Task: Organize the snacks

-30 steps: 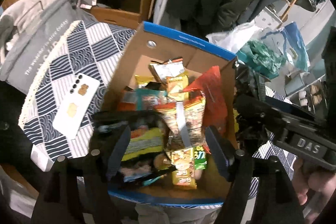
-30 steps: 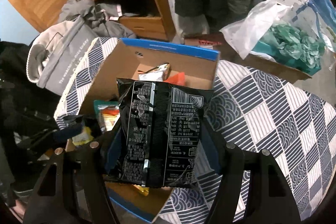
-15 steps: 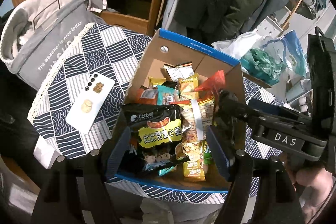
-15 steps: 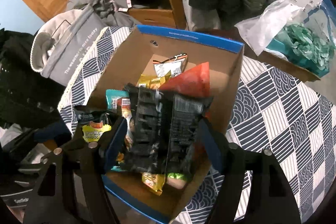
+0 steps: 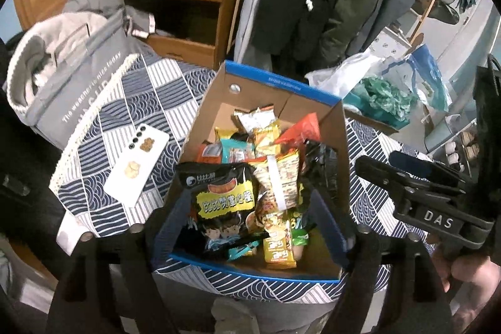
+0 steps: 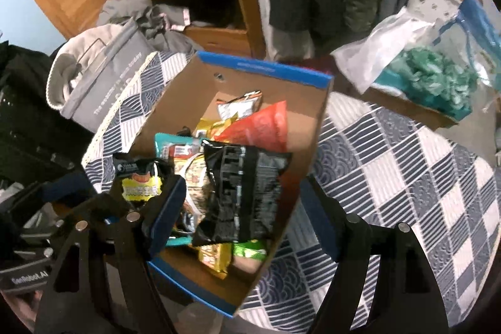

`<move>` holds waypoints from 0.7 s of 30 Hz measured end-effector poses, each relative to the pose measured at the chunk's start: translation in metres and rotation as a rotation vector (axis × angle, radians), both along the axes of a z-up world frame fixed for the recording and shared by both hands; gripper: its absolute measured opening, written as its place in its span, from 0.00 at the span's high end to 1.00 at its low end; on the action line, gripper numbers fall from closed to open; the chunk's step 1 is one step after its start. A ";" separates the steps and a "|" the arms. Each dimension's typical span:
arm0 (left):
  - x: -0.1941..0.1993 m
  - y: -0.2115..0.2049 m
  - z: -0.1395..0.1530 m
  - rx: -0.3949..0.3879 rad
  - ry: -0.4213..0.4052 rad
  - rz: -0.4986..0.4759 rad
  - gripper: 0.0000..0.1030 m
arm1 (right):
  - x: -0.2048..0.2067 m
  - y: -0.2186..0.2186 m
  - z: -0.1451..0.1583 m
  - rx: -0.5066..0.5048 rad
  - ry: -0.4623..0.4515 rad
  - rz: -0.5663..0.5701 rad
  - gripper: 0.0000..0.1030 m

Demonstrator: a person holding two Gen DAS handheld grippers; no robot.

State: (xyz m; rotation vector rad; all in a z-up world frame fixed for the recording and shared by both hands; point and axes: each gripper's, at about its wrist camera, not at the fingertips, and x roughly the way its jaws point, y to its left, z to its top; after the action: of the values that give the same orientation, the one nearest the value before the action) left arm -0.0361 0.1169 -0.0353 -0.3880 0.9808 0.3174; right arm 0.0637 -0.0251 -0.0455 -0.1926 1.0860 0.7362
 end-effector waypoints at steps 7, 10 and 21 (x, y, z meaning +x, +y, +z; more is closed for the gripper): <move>-0.004 -0.018 0.026 0.069 -0.067 -0.011 0.17 | -0.008 -0.024 0.027 0.021 -0.080 -0.032 0.26; -0.006 -0.027 0.036 0.118 -0.089 -0.019 0.15 | -0.011 -0.034 0.038 0.034 -0.105 -0.042 0.25; -0.005 -0.042 0.052 0.188 -0.109 -0.014 0.14 | -0.020 -0.057 0.068 0.073 -0.184 -0.065 0.25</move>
State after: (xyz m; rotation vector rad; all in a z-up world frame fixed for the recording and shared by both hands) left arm -0.0412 0.0747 0.0169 -0.2254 0.8385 0.3688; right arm 0.0435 -0.0823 0.0221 -0.1583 0.8855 0.6850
